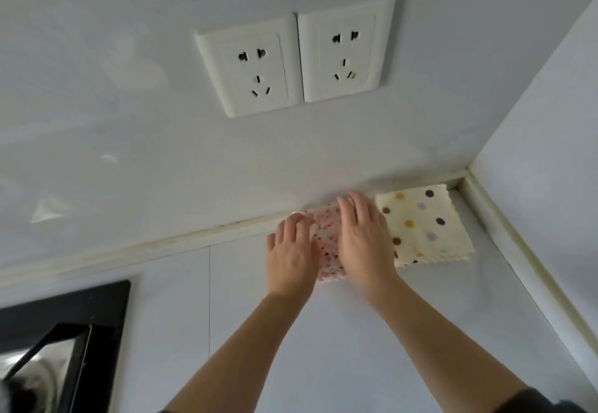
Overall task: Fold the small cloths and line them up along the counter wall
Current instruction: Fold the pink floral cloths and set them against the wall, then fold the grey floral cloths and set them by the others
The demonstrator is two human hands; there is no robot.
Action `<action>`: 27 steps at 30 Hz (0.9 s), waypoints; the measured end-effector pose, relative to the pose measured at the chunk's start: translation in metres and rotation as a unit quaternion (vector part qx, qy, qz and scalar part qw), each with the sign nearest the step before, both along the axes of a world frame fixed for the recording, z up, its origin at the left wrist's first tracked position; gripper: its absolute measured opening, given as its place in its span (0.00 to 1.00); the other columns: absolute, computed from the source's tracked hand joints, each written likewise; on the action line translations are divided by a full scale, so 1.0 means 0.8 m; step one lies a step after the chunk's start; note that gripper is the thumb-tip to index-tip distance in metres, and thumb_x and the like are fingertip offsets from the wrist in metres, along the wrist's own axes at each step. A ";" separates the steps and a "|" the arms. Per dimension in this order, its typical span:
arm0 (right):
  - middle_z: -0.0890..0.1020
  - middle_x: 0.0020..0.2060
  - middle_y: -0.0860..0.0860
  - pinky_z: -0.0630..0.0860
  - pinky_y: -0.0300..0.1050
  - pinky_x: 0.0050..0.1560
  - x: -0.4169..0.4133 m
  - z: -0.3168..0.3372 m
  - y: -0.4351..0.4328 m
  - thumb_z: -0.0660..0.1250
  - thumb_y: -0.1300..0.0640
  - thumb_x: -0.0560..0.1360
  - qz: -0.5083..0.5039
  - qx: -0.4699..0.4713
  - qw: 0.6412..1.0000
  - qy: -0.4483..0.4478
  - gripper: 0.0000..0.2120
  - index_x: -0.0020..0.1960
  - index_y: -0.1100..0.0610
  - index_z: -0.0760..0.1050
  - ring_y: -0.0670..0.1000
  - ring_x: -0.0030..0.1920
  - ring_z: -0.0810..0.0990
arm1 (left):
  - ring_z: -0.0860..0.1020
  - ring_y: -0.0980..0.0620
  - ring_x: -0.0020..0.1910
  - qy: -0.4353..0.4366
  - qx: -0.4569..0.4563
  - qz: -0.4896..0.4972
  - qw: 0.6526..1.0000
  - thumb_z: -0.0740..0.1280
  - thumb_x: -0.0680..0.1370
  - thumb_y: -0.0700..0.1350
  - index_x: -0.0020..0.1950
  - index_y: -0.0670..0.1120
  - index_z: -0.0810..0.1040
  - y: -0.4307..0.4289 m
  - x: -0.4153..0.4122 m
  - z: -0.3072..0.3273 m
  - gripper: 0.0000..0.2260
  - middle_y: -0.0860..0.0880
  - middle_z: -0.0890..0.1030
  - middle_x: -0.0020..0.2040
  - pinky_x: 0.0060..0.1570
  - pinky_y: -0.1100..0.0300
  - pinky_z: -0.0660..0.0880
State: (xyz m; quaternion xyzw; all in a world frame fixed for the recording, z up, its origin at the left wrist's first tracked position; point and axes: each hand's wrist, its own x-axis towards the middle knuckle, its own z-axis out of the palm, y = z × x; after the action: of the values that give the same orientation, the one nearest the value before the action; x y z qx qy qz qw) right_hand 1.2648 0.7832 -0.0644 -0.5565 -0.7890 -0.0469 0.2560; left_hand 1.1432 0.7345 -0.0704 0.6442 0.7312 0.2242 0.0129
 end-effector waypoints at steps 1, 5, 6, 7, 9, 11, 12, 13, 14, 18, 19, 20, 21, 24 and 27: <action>0.79 0.58 0.59 0.78 0.53 0.55 0.002 -0.008 -0.006 0.59 0.62 0.73 0.036 0.007 0.999 -0.017 0.18 0.61 0.64 0.75 0.60 0.59 0.78 | 0.74 0.46 0.61 0.038 -0.010 -0.046 0.998 0.59 0.73 0.44 0.61 0.46 0.72 -0.005 -0.001 -0.007 0.17 0.47 0.76 0.62 0.54 0.53 0.69; 0.75 0.65 0.61 0.74 0.57 0.61 0.007 -0.044 -0.016 0.51 0.55 0.75 0.075 -0.118 0.984 -0.109 0.25 0.67 0.64 0.72 0.62 0.67 0.72 | 0.69 0.48 0.70 0.115 -0.125 -0.088 0.982 0.54 0.74 0.46 0.70 0.47 0.67 -0.019 -0.002 -0.026 0.24 0.47 0.71 0.70 0.61 0.45 0.70; 0.74 0.66 0.61 0.73 0.57 0.62 0.006 -0.047 -0.018 0.52 0.55 0.75 0.070 -0.149 0.979 -0.120 0.24 0.67 0.64 0.71 0.62 0.68 0.71 | 0.66 0.48 0.72 0.121 -0.147 -0.083 0.978 0.53 0.74 0.46 0.71 0.47 0.67 -0.021 -0.001 -0.030 0.24 0.46 0.69 0.72 0.63 0.44 0.67; 0.73 0.67 0.61 0.72 0.57 0.62 0.004 -0.048 -0.019 0.53 0.56 0.75 0.063 -0.172 0.975 -0.128 0.24 0.67 0.63 0.71 0.62 0.68 0.71 | 0.61 0.48 0.74 0.112 -0.174 -0.077 0.975 0.51 0.76 0.47 0.72 0.48 0.66 -0.021 0.000 -0.029 0.25 0.46 0.65 0.75 0.66 0.43 0.63; 0.72 0.67 0.61 0.70 0.56 0.64 -0.003 -0.040 -0.020 0.58 0.57 0.75 0.048 -0.199 0.969 -0.140 0.22 0.68 0.62 0.69 0.61 0.70 0.68 | 0.52 0.47 0.77 0.073 -0.200 -0.074 0.974 0.48 0.78 0.48 0.75 0.48 0.62 -0.021 0.003 -0.021 0.24 0.45 0.56 0.77 0.71 0.40 0.57; 0.64 0.73 0.60 0.61 0.56 0.70 -0.008 -0.023 -0.020 0.58 0.56 0.78 0.053 -0.236 0.958 -0.154 0.25 0.73 0.61 0.62 0.60 0.75 0.58 | 0.49 0.47 0.77 0.060 -0.227 -0.071 0.969 0.50 0.81 0.49 0.76 0.49 0.57 -0.015 0.005 -0.005 0.22 0.45 0.52 0.78 0.72 0.42 0.56; 0.58 0.75 0.58 0.54 0.56 0.73 -0.011 -0.011 -0.019 0.57 0.55 0.79 0.054 -0.261 0.950 -0.161 0.27 0.75 0.60 0.55 0.58 0.77 0.52 | 0.47 0.48 0.77 0.055 -0.248 -0.073 0.964 0.51 0.82 0.49 0.76 0.50 0.54 -0.013 0.004 0.006 0.22 0.45 0.50 0.78 0.72 0.43 0.55; 0.54 0.77 0.56 0.49 0.55 0.74 -0.013 0.002 -0.021 0.56 0.53 0.80 0.049 -0.278 0.944 -0.170 0.29 0.76 0.59 0.50 0.56 0.77 0.48 | 0.47 0.49 0.77 0.044 -0.264 -0.075 0.961 0.53 0.82 0.48 0.76 0.50 0.53 -0.013 0.001 0.016 0.22 0.46 0.49 0.78 0.73 0.44 0.53; 0.51 0.77 0.55 0.46 0.55 0.74 -0.016 0.015 -0.027 0.57 0.51 0.80 0.037 -0.286 0.941 -0.176 0.31 0.77 0.58 0.48 0.55 0.77 0.46 | 0.46 0.49 0.77 0.032 -0.273 -0.075 0.959 0.53 0.82 0.48 0.76 0.49 0.52 -0.018 -0.004 0.025 0.23 0.47 0.48 0.78 0.73 0.44 0.52; 0.51 0.78 0.53 0.45 0.57 0.75 -0.037 0.063 -0.096 0.59 0.52 0.79 0.009 -0.258 0.962 -0.084 0.31 0.77 0.54 0.49 0.54 0.77 0.46 | 0.43 0.50 0.77 -0.037 -0.241 -0.080 0.966 0.51 0.83 0.50 0.78 0.49 0.46 -0.098 -0.050 0.062 0.25 0.48 0.43 0.79 0.75 0.48 0.46; 0.50 0.78 0.52 0.46 0.57 0.75 -0.046 0.070 -0.123 0.58 0.55 0.80 0.010 -0.260 0.964 -0.057 0.29 0.77 0.54 0.49 0.54 0.77 0.46 | 0.44 0.51 0.77 -0.050 -0.211 -0.086 0.972 0.52 0.83 0.49 0.78 0.49 0.48 -0.130 -0.067 0.068 0.25 0.49 0.45 0.79 0.75 0.50 0.46; 0.50 0.78 0.52 0.46 0.57 0.75 -0.057 0.079 -0.151 0.56 0.57 0.80 0.010 -0.261 0.965 -0.034 0.29 0.77 0.53 0.49 0.54 0.77 0.47 | 0.46 0.52 0.77 -0.065 -0.180 -0.087 0.978 0.53 0.83 0.49 0.77 0.49 0.51 -0.165 -0.086 0.074 0.24 0.50 0.48 0.79 0.75 0.50 0.47; 0.50 0.78 0.52 0.46 0.57 0.75 -0.070 0.088 -0.182 0.56 0.59 0.79 0.011 -0.263 0.965 -0.012 0.28 0.77 0.53 0.50 0.54 0.77 0.47 | 0.48 0.52 0.77 -0.083 -0.154 -0.085 0.981 0.54 0.82 0.49 0.77 0.49 0.55 -0.202 -0.107 0.080 0.23 0.50 0.51 0.78 0.75 0.52 0.49; 0.52 0.77 0.53 0.47 0.56 0.74 -0.123 0.116 -0.285 0.56 0.59 0.79 0.019 -0.274 0.961 0.042 0.28 0.76 0.53 0.52 0.53 0.77 0.48 | 0.56 0.52 0.75 -0.127 -0.097 -0.063 0.985 0.57 0.82 0.48 0.73 0.49 0.64 -0.321 -0.175 0.103 0.19 0.52 0.61 0.75 0.72 0.58 0.52; 0.53 0.77 0.52 0.48 0.53 0.74 -0.191 0.144 -0.404 0.58 0.58 0.79 0.044 -0.267 0.960 0.073 0.27 0.76 0.54 0.54 0.53 0.77 0.49 | 0.64 0.53 0.71 -0.147 -0.050 -0.051 0.987 0.61 0.80 0.44 0.67 0.47 0.70 -0.451 -0.249 0.131 0.15 0.52 0.69 0.69 0.68 0.59 0.60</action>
State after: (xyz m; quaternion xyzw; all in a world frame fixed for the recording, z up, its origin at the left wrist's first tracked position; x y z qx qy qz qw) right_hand 1.1122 0.4602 0.0507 -0.5710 -0.7758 0.2179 0.1567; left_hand 0.9441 0.3733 0.0342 0.6395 0.6975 0.2787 0.1639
